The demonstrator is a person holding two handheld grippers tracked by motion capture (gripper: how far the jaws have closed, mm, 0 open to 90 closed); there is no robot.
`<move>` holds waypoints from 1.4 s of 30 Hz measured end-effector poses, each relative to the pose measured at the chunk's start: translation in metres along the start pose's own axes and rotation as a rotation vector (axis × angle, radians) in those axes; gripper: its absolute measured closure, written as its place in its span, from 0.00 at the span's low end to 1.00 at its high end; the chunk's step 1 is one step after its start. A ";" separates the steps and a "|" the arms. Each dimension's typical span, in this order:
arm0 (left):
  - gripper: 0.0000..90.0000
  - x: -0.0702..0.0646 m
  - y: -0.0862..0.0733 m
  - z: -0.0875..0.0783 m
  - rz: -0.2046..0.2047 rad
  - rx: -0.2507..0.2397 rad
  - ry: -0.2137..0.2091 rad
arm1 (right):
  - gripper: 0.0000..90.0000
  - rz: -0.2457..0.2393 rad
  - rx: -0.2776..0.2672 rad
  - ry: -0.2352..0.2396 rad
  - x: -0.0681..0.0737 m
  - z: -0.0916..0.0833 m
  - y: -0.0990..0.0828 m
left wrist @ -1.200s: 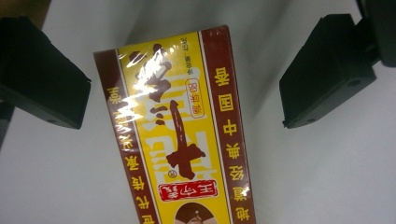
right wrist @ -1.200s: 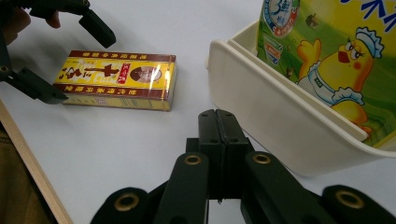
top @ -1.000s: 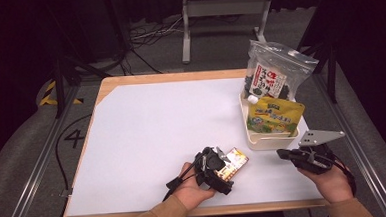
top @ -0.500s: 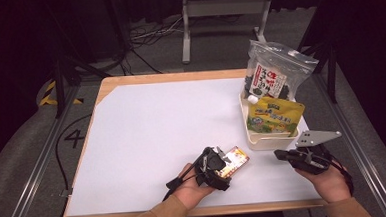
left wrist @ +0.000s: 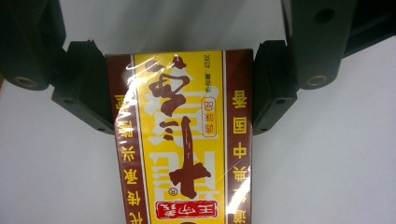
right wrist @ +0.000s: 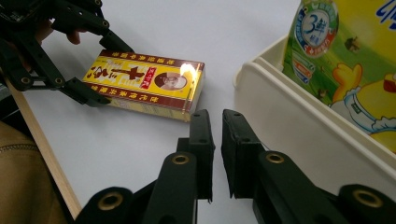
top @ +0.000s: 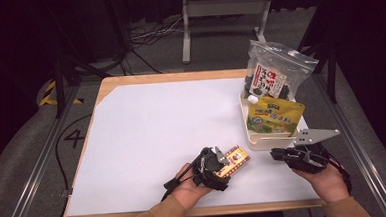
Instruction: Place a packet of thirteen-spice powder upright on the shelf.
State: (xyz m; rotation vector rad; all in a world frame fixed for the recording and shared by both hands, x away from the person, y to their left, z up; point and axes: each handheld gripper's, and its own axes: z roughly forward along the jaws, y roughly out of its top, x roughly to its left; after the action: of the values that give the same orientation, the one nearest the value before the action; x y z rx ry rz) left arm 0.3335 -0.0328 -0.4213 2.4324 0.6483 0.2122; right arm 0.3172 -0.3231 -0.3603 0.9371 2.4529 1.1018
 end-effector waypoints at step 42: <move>0.36 -0.005 -0.022 -0.067 0.054 -0.485 0.206 | 0.42 -0.026 -0.058 0.145 0.027 0.005 0.115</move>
State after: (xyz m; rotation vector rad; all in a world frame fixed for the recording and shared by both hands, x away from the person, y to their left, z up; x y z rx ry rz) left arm 0.3009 0.0149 -0.3804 1.9749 0.5432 0.5784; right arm 0.3504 -0.2451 -0.2774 0.8323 2.5241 1.2659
